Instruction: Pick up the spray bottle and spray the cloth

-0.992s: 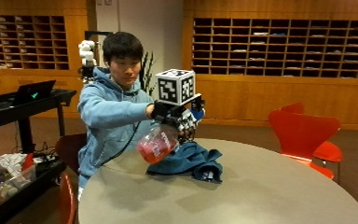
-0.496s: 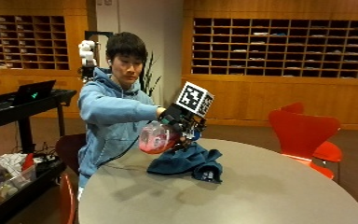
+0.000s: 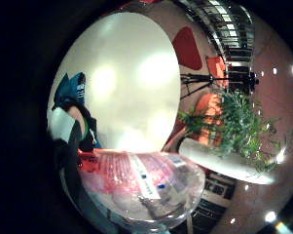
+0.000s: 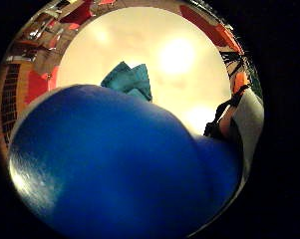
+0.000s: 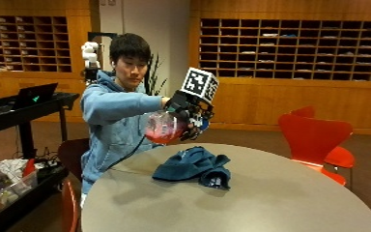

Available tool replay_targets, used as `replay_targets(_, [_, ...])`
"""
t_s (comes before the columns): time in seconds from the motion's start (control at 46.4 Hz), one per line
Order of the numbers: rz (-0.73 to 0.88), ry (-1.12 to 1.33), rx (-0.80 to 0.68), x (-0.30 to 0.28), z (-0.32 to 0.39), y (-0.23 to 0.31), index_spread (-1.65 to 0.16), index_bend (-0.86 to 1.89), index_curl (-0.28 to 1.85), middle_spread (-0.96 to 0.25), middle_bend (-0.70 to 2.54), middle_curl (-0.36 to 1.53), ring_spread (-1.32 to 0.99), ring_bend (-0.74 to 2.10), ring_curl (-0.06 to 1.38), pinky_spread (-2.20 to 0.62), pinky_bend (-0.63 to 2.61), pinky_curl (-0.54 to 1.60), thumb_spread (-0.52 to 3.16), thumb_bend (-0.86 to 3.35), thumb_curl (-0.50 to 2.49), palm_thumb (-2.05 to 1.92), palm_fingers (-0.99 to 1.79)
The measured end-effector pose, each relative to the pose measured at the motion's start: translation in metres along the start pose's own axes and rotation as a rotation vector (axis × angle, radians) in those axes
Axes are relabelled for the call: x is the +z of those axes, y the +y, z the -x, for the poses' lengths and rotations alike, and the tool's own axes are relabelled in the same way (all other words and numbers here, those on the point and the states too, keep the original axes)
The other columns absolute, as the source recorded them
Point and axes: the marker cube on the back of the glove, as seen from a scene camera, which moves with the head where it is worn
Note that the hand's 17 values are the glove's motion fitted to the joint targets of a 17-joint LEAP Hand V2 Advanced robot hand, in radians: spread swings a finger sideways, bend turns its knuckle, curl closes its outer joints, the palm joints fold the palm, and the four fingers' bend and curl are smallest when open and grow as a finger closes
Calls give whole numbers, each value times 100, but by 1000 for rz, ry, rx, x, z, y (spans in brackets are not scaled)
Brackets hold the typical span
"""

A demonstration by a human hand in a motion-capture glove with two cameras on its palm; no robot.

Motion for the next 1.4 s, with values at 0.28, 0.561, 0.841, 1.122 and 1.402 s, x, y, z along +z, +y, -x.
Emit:
replay_targets(0.28, [-115, -262, -73, 12, 23, -6, -22, 44, 51, -16, 56, 48, -20, 54, 43, -30, 40, 40, 18, -4, 76, 85, 140])
replay_targets(0.561, [-549, -1142, -123, -73, 67, 2, -22, 42, 51, -16, 56, 48, -20, 54, 43, -30, 41, 40, 18, -4, 77, 85, 139])
replay_targets(0.841, [-648, -1821, -133, -80, 193, -31, -22, 39, 51, -15, 56, 48, -19, 54, 43, -29, 42, 41, 20, -4, 78, 86, 138])
replay_targets(1.122, [-576, -1759, -100, -37, 282, -67, -21, 33, 50, -15, 54, 47, -18, 55, 44, -28, 44, 41, 25, -4, 77, 87, 137])
replay_targets(1.402, [-442, -1653, -217, -9, 312, -88, -21, 28, 50, -13, 52, 47, -18, 56, 44, -28, 46, 42, 30, -4, 76, 85, 137])
